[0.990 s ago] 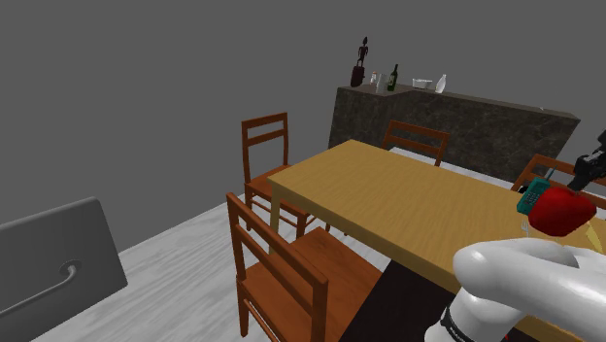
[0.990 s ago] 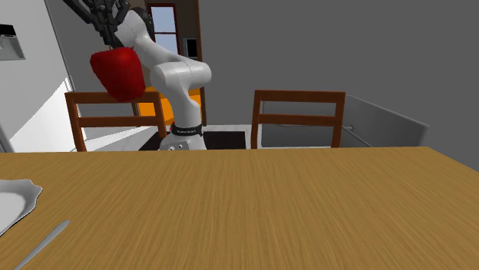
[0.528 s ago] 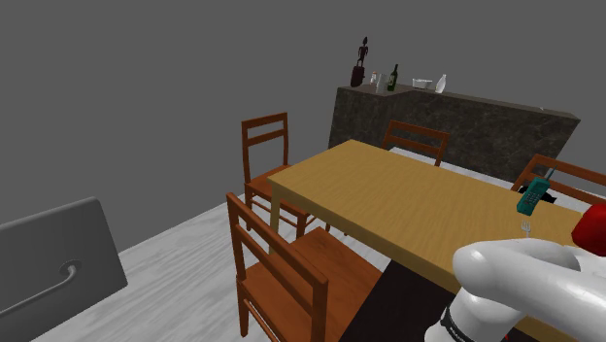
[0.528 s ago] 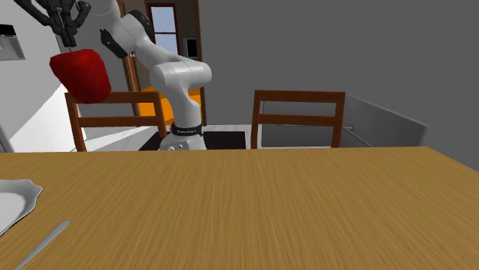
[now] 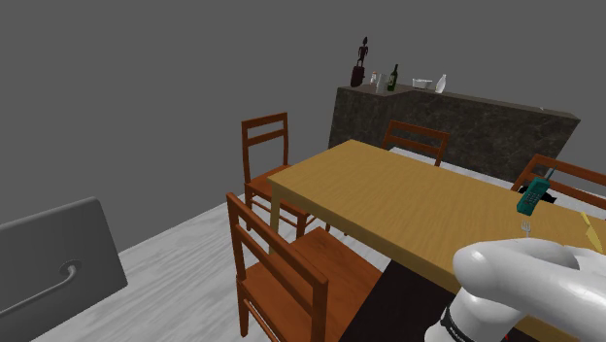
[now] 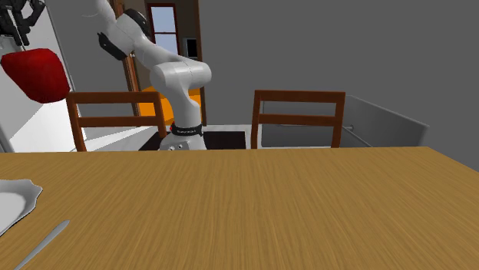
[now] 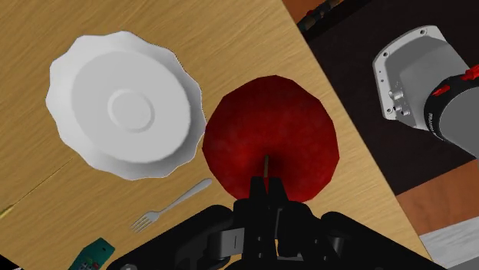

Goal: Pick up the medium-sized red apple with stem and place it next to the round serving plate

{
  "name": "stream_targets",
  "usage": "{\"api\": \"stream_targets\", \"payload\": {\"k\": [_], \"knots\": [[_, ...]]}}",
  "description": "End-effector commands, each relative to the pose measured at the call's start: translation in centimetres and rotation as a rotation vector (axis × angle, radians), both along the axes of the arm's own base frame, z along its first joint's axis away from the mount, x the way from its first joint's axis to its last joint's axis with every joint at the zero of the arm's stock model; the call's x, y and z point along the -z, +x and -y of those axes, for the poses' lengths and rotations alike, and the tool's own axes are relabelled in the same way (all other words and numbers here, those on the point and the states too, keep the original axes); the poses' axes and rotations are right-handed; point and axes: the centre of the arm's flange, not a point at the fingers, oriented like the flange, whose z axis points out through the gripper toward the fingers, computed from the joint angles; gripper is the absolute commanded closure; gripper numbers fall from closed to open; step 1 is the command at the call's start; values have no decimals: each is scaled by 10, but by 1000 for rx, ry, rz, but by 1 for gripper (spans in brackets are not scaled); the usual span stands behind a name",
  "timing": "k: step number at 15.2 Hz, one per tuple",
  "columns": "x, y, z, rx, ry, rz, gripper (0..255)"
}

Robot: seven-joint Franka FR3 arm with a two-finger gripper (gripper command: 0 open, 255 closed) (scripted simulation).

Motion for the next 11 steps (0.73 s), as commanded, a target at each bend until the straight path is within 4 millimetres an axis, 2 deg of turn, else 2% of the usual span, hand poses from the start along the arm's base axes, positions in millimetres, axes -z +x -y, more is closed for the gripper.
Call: {"api": "stream_targets", "payload": {"k": [1, 10, 11], "knots": [[-1, -28, 2, 0, 0, -1, 255], [-1, -146, 7, 0, 0, -1, 255], [-1, -154, 8, 0, 0, -1, 255]]}}
